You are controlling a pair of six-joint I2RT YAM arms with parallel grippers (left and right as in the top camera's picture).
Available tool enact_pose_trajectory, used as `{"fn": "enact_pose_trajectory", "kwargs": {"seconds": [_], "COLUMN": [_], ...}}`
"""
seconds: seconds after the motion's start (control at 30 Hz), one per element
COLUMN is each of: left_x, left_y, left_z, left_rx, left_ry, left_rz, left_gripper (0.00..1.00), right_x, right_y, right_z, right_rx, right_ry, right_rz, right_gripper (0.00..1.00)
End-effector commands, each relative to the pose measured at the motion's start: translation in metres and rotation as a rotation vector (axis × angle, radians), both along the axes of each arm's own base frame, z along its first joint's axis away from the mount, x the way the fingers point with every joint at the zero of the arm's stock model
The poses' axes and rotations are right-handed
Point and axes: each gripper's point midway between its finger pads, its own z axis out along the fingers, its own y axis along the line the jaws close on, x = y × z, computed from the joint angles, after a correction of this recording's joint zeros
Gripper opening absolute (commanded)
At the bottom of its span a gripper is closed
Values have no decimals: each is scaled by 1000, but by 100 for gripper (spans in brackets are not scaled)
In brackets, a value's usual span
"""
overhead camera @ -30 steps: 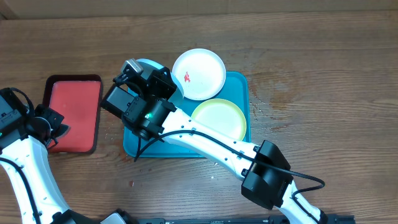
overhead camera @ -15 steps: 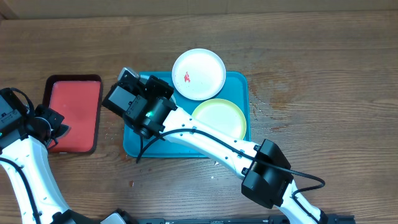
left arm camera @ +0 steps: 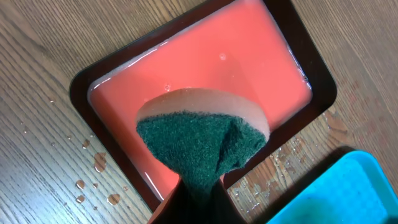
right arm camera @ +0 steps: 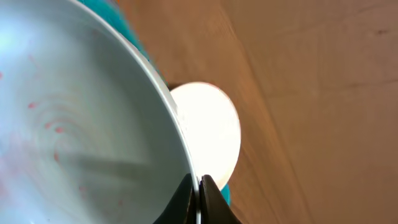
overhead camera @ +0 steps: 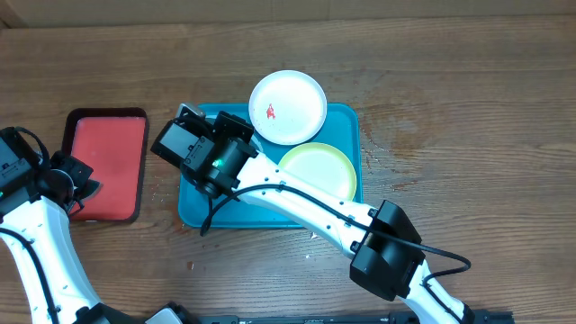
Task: Clean dirty plates on tray and stack at the side
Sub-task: 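Lift the light blue plate with the right gripper toward the right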
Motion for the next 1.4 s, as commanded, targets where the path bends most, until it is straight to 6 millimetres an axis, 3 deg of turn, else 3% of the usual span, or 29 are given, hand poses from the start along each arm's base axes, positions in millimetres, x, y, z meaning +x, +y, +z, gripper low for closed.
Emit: {"fn": "enact_pose_trajectory", "kwargs": {"seconds": [0.0,0.13,0.3,0.47,0.53,0.7,0.8,0.93,1.13,1.37], "left_x": [2,2,2,3,3,2,2,2,3,3], "left_y": [1,1,1,2,2,2,2,2,2,2], "left_z": [6,6,6,6,6,6,6,6,6,6], "left_rx": [-3,-4,-4,-1,0,-2,-2,-2,-1,0], "left_ry": [-23,-22,-22,-27,-28,-25,-26,-26,-27,-29], "left_rz": [12,12,12,12,12,11,12,12,11,12], "left_gripper": [4,4,4,4,4,4,4,4,4,4], "right_x": [15,5,35,33,34,28,35,54,86,111], "right_y": [-3,13,-26,-26,-27,1,-5,-37,-103,-227], "right_z": [34,11,44,42,47,14,8,17,22,5], "right_rx": [134,104,185,40,107,286,434,591,829,965], "right_ry": [-148,25,-213,-179,-200,52,166,293,528,655], "right_rz": [-126,35,-241,-143,-186,-80,-126,-203,-265,-515], "right_gripper": [4,4,4,4,4,4,4,4,4,4]}}
